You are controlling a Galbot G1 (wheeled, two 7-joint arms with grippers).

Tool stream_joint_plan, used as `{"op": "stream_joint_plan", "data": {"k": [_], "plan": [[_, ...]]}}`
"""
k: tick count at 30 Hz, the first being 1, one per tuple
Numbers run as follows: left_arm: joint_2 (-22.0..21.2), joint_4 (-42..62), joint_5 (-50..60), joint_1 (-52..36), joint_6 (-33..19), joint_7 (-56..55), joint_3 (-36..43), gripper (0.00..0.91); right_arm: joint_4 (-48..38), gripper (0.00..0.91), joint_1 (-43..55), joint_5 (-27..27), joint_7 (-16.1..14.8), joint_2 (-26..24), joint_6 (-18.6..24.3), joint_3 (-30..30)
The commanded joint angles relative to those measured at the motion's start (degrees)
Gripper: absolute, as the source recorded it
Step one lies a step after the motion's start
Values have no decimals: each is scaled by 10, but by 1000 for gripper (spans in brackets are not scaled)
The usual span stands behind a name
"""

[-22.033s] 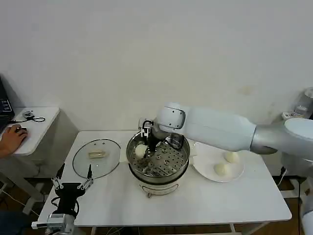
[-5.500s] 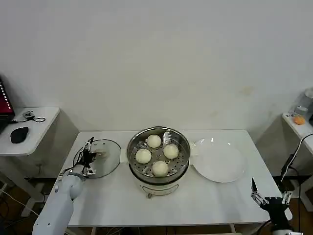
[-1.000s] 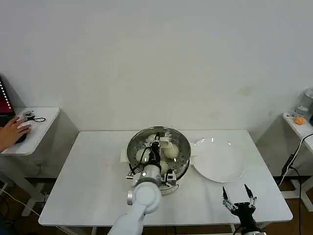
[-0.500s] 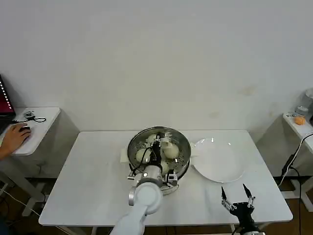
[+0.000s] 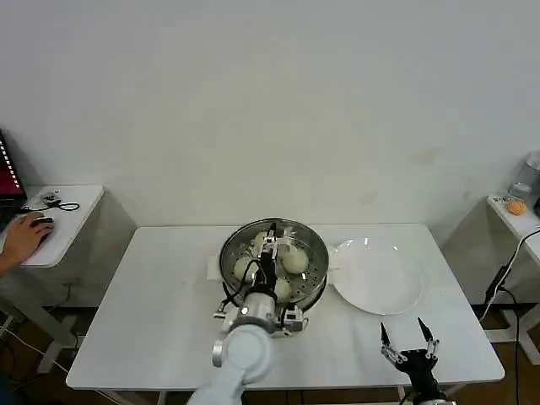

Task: Take steamed baozi put them in steamer then cover it.

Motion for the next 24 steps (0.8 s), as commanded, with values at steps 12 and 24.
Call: {"op": "stream_joint_plan", "data": {"k": [12,24], "plan": [[96,-206,-613,218,-169,-227,-189,907,8,907,-15,10,-1,-7,-6,-20],[112,-128,-1016,366,-263,-262,-405,907,49,907,-64,27,-1,-29,-18,-40]]}}
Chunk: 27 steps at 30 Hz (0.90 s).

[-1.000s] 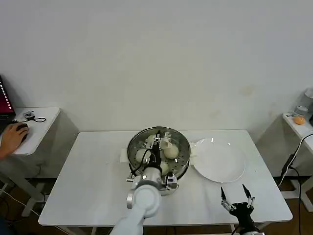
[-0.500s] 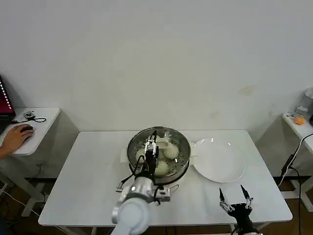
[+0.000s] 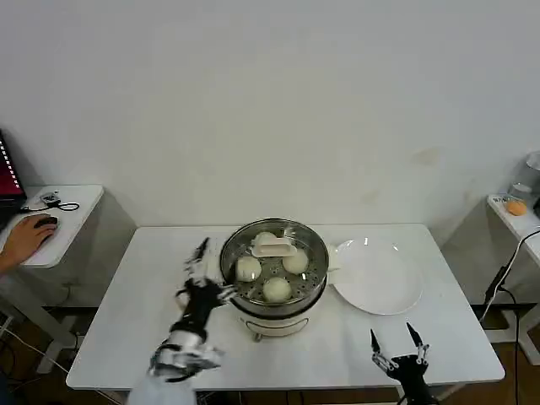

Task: Take steamed baozi put them in steamer then cover it.

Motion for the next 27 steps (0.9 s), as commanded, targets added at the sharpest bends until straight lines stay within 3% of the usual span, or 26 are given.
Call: {"op": "stream_joint_plan", "data": {"k": [1,5,17,27], "plan": [[24,28,-558,165,-123,-81,-200,907,32,907,-40,16,0,-16,-8,-11],[16,42,-542,184,-151,-84,-200,907,47,907,-60,19,-1,-22,-16,-13],[5,61,-536,195,-149,-65,-204,907,73,907,-76,26,5,-33,-55,-24],[0,68,-525,199,-152,-61,-200,907,77,907,-80,17,5,-34,-58,-39]]}}
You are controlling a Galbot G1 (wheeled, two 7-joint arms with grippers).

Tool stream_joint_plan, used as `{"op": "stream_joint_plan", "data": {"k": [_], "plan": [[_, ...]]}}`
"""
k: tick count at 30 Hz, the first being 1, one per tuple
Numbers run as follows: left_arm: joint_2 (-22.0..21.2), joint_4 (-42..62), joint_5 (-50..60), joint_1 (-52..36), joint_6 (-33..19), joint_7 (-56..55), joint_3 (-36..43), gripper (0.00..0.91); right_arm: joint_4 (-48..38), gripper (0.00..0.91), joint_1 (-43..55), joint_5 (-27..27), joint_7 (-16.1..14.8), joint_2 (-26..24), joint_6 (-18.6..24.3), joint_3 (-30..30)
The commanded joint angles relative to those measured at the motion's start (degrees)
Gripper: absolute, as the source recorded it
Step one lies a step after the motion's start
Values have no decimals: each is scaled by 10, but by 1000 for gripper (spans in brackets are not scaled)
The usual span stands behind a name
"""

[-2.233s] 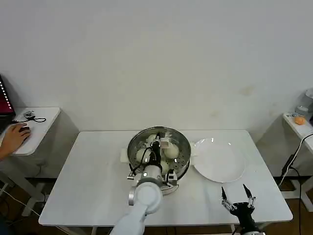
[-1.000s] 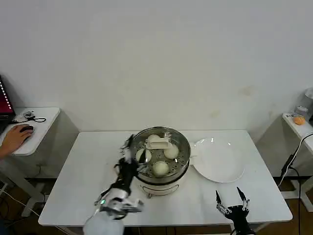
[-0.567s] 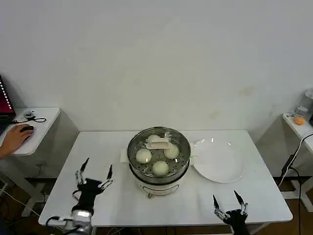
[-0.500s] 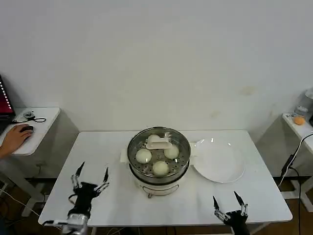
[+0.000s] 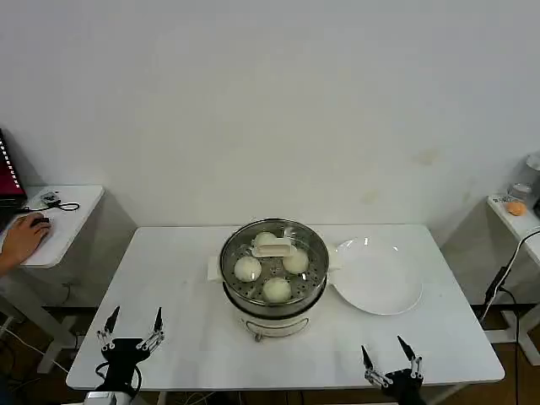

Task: Take steamed baozi put them in steamer then cover it.

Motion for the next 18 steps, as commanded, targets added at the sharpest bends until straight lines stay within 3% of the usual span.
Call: {"op": "stream_joint_plan", "data": {"k": [1,18], "plan": [[-2,10,-38,24,-18,0,-13,907,12,907,-11,-2,2,-3,-13,-13],[-3,12,-33,45,1,21,-3,907,52,907,-23,29,32,-33,-42,-49]]}}
